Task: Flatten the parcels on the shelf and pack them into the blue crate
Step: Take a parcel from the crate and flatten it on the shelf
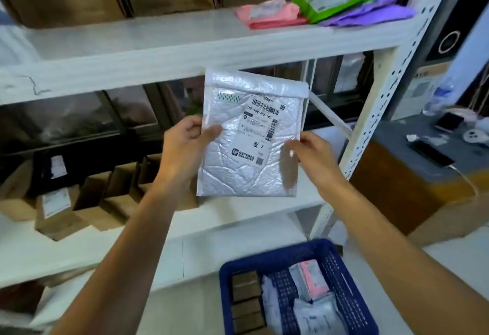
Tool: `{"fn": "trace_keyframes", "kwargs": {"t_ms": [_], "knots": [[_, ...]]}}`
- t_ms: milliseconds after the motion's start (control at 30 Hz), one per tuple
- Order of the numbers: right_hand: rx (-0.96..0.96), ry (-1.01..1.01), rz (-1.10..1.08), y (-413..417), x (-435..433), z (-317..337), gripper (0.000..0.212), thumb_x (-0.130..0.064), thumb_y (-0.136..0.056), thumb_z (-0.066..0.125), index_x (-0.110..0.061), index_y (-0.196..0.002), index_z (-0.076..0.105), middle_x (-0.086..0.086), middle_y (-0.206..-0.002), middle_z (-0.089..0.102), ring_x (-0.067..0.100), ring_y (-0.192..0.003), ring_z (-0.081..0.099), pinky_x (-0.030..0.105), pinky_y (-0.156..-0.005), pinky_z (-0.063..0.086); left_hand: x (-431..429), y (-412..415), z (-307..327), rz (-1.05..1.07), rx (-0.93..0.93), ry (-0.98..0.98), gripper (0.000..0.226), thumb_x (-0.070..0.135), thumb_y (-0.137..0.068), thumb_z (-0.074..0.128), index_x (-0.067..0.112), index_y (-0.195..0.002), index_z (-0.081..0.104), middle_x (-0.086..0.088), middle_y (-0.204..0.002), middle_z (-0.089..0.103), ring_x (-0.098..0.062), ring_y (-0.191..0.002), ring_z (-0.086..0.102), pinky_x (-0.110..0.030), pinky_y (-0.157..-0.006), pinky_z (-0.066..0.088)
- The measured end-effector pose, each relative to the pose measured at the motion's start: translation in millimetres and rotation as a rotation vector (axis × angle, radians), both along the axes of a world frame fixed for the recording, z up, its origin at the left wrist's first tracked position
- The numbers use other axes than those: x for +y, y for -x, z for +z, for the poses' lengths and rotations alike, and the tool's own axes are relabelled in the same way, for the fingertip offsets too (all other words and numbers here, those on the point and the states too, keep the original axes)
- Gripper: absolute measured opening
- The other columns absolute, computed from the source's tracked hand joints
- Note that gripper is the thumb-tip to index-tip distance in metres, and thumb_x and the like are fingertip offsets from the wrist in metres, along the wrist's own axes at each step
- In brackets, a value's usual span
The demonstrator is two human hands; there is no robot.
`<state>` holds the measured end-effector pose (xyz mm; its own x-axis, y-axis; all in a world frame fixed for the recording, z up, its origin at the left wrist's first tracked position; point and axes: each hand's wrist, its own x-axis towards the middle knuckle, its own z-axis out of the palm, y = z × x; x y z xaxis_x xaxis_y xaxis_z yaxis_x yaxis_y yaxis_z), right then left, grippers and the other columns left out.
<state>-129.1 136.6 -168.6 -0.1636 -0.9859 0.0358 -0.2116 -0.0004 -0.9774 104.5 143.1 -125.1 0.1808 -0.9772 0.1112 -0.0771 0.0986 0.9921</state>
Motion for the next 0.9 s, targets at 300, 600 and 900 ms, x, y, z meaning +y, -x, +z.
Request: {"fn": "trace_keyframes", "kwargs": {"t_ms": [300,600,900], "knots": [[-0.017,-0.318,-0.047,75.0,28.0,-129.8,0.018,-0.008,-0.09,0.056,-0.006,-0.082,0.072,0.009,-0.075,0.073,0.028,-0.076,0.07,0.041,-0.078,0.057,4.4,60.6,-138.0,-0.114,-0.022,-0.333,0.015,0.011,-0.088,0.074,0.008,-0.102,0.068,0.001,-0.092,0.078,-0.012,-0.083,0.074,-0.022,-0.073,0.057],[0.062,-0.576,-0.081,148.1,67.1,-276.8,0.01,-0.004,-0.092,0.061,-0.004,-0.084,0.066,0.005,-0.08,0.068,0.017,-0.069,0.062,0.022,-0.057,0.045,28.6,123.3,-308.5,-0.202,-0.118,-0.666,0.031,0.018,-0.084,0.076,-0.007,-0.093,0.06,-0.013,-0.08,0.062,-0.023,-0.072,0.055,-0.034,-0.066,0.042],[0.297,-0.785,-0.012,199.1,93.6,-407.9,0.008,-0.016,-0.093,0.058,-0.016,-0.089,0.065,0.005,-0.088,0.064,0.015,-0.073,0.058,0.025,-0.058,0.042,37.4,170.1,-431.2,-0.257,-0.113,-0.983,0.01,0.004,-0.089,0.071,0.008,-0.098,0.072,-0.013,-0.096,0.073,-0.024,-0.085,0.069,-0.029,-0.07,0.062]]}}
